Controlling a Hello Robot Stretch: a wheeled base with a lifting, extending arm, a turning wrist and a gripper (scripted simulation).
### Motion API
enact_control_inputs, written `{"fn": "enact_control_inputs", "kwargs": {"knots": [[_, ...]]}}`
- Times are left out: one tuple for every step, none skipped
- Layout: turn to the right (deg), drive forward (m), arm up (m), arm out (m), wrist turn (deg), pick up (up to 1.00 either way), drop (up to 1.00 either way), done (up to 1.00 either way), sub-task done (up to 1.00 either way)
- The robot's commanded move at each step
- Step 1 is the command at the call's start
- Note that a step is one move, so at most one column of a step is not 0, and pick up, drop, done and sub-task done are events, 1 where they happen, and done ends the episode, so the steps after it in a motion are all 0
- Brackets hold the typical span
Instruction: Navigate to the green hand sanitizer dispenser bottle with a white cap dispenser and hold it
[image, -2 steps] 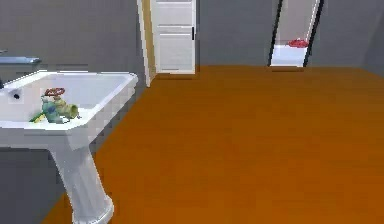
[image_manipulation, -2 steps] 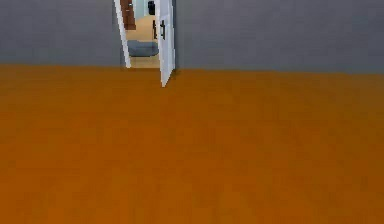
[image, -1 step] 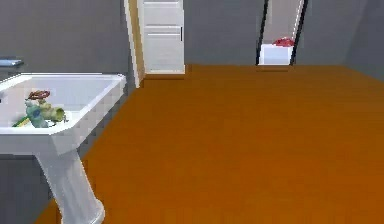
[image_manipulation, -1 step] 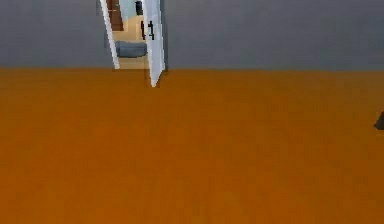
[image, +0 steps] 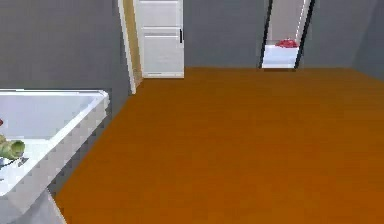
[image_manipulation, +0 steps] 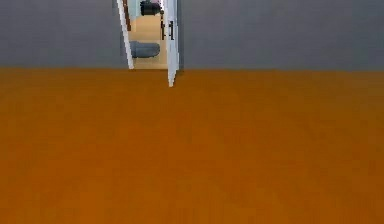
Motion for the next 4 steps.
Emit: {"fn": "enact_control_inputs", "kwargs": {"knots": [[-45.0, 0.0, 0.0, 0.0, 0.0, 0.0, 0.0, 0.0, 0.0], [-45.0, 0.0, 0.0, 0.0, 0.0, 0.0, 0.0, 0.0, 0.0], [-45.0, 0.0, 0.0, 0.0, 0.0, 0.0, 0.0, 0.0, 0.0], [45.0, 0.0, 0.0, 0.0, 0.0, 0.0, 0.0, 0.0, 0.0]]}}
